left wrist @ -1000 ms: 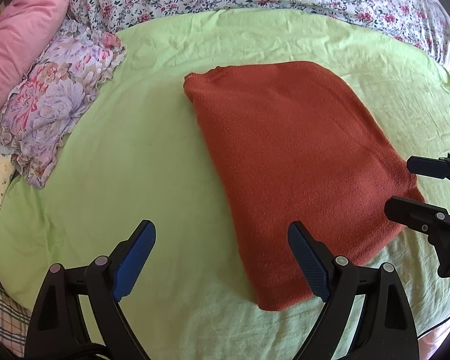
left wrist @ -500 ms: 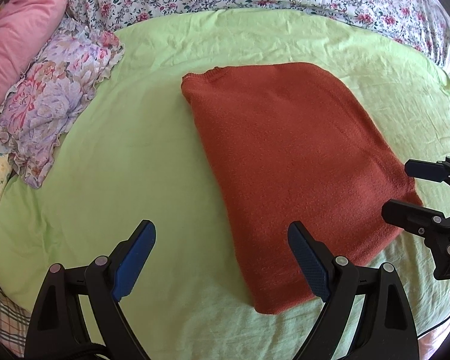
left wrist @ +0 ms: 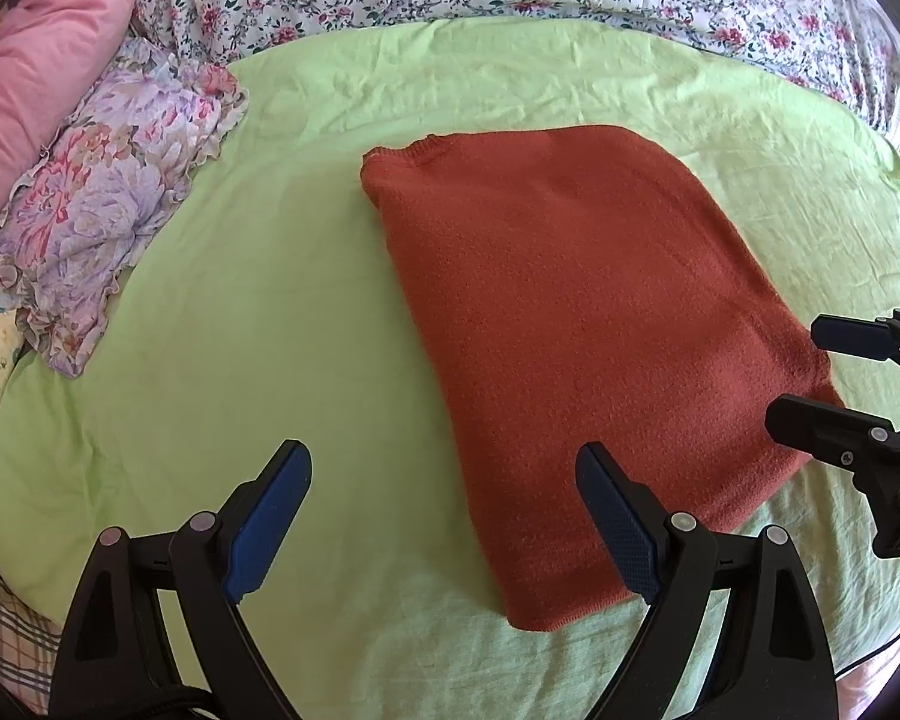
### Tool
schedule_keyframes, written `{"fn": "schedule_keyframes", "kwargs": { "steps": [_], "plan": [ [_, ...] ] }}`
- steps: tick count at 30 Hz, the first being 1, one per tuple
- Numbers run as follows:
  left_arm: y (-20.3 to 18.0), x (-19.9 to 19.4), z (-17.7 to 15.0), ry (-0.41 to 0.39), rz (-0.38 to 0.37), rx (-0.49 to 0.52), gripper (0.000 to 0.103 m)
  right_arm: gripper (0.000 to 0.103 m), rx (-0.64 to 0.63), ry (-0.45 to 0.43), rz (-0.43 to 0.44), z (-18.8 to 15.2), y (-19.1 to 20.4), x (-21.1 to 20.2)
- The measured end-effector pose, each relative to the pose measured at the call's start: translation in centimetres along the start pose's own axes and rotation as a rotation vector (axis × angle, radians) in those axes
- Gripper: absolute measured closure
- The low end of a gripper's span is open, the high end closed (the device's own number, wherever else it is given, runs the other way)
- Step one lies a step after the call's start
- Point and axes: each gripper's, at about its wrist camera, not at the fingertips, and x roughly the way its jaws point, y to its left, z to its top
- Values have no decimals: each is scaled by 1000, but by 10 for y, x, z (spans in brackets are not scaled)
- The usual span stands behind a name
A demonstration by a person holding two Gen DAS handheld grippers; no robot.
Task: Fold small clothes
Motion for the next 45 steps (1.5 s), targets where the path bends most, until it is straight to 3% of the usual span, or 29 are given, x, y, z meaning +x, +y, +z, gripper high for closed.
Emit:
{"fn": "schedule_keyframes", "kwargs": {
  "steps": [45],
  "plan": [
    [2, 1, 16, -9, -23, -12, 13, 14, -13, -14, 2, 17, 4, -3]
  ]
}}
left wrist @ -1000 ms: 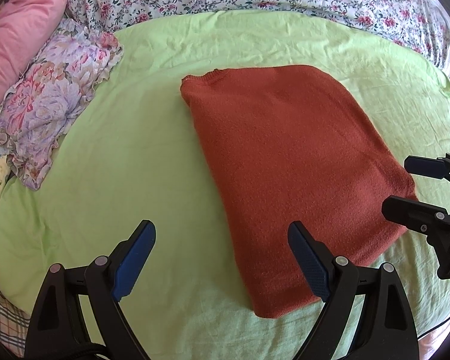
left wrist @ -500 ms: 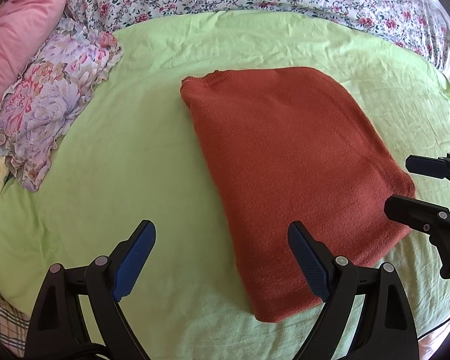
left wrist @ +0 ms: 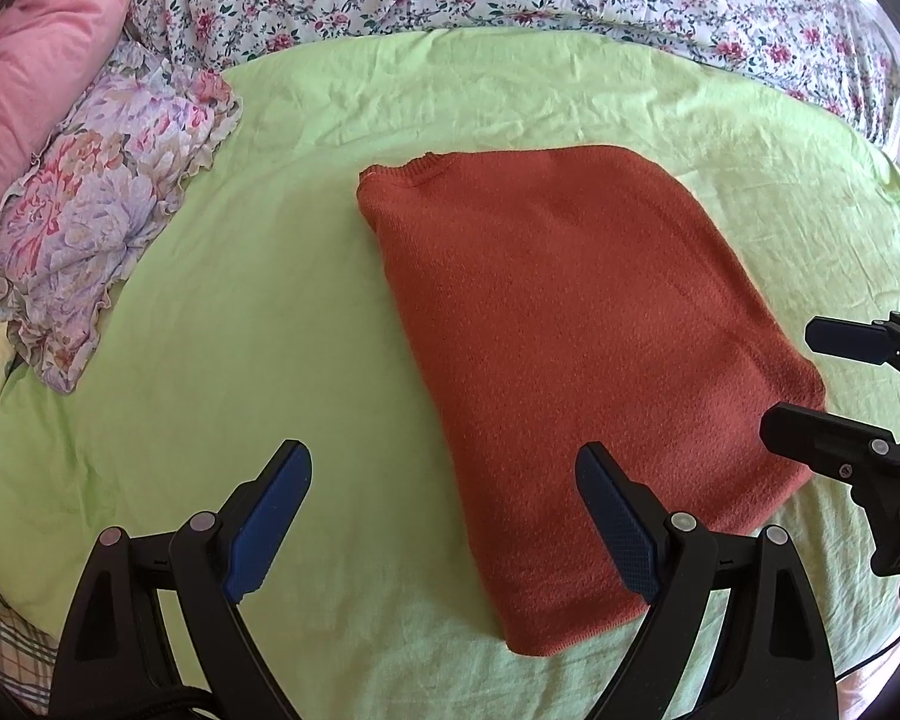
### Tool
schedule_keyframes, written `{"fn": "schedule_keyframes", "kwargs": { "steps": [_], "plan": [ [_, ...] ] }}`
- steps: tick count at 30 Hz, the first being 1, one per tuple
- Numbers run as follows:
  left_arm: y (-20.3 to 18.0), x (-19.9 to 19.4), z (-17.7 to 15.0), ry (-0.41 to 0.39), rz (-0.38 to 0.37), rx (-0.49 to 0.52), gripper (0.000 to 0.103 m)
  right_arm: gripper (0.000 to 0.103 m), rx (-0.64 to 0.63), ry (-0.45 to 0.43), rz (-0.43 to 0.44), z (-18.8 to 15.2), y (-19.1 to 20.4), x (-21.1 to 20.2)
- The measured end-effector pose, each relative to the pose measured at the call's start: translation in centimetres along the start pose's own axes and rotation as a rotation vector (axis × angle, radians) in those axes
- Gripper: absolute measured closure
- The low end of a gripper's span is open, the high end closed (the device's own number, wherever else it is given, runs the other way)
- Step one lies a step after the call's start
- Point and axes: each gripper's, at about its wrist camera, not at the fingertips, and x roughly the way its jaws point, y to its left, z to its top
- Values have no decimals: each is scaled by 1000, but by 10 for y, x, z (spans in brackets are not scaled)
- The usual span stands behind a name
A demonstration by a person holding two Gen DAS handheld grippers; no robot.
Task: Fold small clothes
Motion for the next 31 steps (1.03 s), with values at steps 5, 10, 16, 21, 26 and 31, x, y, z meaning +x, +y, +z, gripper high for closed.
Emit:
{"fn": "schedule_keyframes", "kwargs": {
  "steps": [5, 10, 16, 21, 26, 31],
  "plan": [
    [0, 1, 3, 1, -4, -7, 13, 14, 1, -2, 1, 2, -2, 0],
    [-1, 2, 6, -5, 2, -1, 13, 14, 5, -4, -1, 6, -5, 0],
    [1, 3, 9, -7, 7, -4, 13, 14, 7, -8, -2, 7, -7, 0],
    [5, 3, 8, -4, 8, -20, 13, 14, 16, -5, -6, 6, -10, 1],
    [5, 1, 7, -14, 15, -18, 13, 14, 6, -10, -12, 8, -11, 1],
    [7, -2, 6, -20, 20, -24, 13, 14, 8, -13, -10, 7, -7, 1]
  ]
}}
